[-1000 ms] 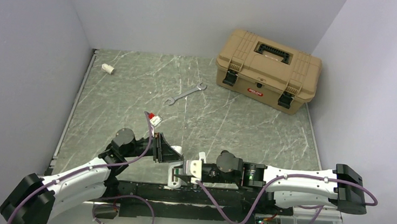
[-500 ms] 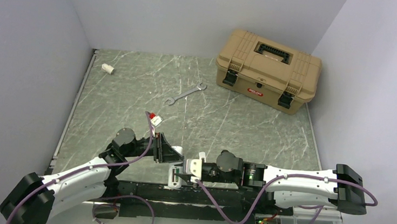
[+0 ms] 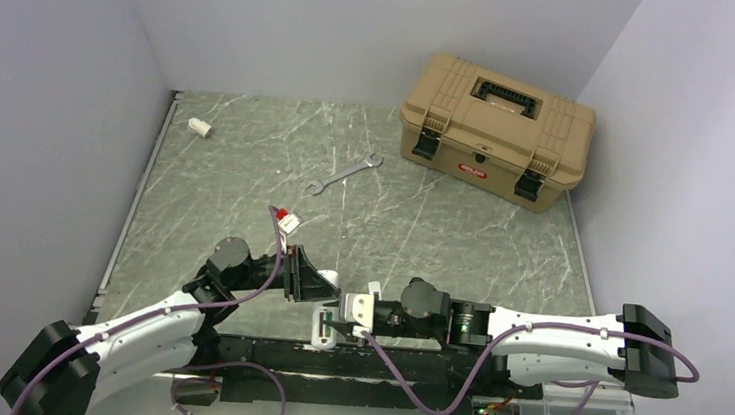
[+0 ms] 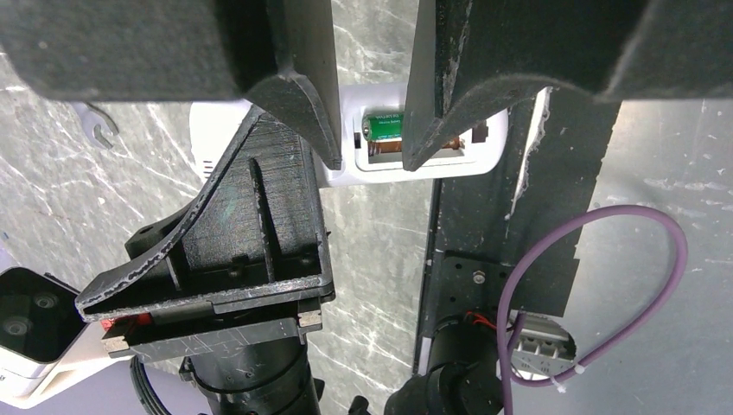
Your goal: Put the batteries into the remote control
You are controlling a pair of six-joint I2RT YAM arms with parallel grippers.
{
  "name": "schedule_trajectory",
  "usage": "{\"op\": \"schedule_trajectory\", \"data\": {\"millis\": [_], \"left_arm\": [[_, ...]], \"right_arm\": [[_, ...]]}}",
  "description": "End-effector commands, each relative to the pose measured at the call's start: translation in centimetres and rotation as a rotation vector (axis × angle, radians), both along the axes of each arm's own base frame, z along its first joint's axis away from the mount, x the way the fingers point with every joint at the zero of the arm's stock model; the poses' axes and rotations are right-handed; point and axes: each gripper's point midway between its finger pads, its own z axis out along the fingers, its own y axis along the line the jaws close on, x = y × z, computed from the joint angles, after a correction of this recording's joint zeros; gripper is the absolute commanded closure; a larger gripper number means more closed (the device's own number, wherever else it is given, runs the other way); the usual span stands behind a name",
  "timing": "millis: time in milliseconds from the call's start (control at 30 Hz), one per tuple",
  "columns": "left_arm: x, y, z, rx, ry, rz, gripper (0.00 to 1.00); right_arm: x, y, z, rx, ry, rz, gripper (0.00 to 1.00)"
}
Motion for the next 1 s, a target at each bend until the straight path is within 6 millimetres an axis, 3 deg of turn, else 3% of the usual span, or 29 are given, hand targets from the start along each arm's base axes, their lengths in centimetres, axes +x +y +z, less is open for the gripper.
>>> {"op": "schedule_trajectory", "data": {"millis": [0,967], "left_arm": [[0.0,-0.3,3.2,-0.071,-0.093,-0.017,1.0],[0.3,-0.4,3.5,-0.087,-0.069,-0.002,1.0]], "right_arm": [[0.2,0.0,1.2,0.052,0.005,-0.014,0.67],[-0.5,-0.2,-0.4,0.016,0.054,0.01,0.69]]}}
